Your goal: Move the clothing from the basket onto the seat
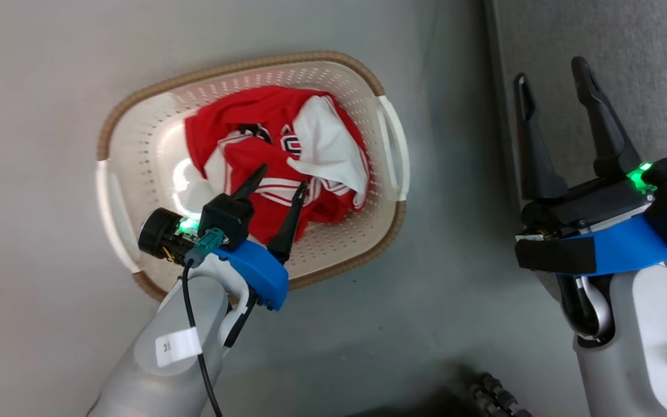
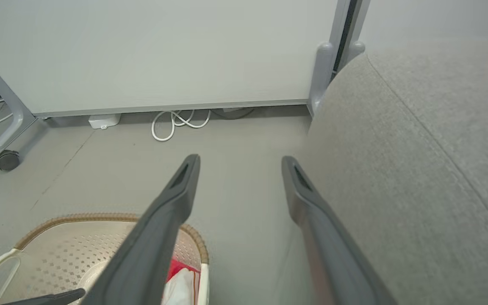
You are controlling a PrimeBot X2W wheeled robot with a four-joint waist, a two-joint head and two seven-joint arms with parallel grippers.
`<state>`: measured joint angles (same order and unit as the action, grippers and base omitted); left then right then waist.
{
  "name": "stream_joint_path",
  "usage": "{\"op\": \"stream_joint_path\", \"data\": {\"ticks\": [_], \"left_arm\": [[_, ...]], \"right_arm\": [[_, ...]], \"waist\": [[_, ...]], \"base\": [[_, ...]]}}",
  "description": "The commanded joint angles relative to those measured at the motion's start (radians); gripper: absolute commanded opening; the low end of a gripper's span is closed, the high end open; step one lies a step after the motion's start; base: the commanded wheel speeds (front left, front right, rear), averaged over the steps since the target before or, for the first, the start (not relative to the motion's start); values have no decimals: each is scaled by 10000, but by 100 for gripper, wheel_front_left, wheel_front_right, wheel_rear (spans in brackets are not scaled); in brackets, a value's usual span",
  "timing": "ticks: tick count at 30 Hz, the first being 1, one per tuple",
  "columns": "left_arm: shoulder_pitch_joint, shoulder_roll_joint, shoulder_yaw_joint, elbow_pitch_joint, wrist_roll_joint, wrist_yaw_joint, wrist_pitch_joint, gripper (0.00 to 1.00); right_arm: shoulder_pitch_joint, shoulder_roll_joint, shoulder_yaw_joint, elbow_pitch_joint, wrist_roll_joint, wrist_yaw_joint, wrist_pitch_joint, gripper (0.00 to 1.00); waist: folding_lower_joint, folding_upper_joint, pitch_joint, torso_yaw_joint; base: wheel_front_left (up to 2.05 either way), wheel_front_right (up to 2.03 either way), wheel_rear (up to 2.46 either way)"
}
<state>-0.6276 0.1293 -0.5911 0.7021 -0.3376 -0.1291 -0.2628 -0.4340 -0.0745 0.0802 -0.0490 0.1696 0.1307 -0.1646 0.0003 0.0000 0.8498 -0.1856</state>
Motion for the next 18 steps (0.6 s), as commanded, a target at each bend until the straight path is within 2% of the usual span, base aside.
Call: {"op": "stream_joint_path", "data": {"ticks": [1,8,18], "left_arm": [[-310,102,-45,291,-63,-21,-31,100],[-1009,147,27,2026,-220,58,-29,100],[-1815,155,914,3674,-583,1064,-29,100]], "right_arm": [[-200,62,60,60,63,1,-114,100],[-234,190,360,235,236,1,-421,100],[-380,250,721,541,511,1,-724,100]], "waist": [[-3,0,522,-545],[-3,0,1063,-1096],[-3,0,1549,-1577]], "base": [[0,0,0],[0,0,0],[0,0,0]]}}
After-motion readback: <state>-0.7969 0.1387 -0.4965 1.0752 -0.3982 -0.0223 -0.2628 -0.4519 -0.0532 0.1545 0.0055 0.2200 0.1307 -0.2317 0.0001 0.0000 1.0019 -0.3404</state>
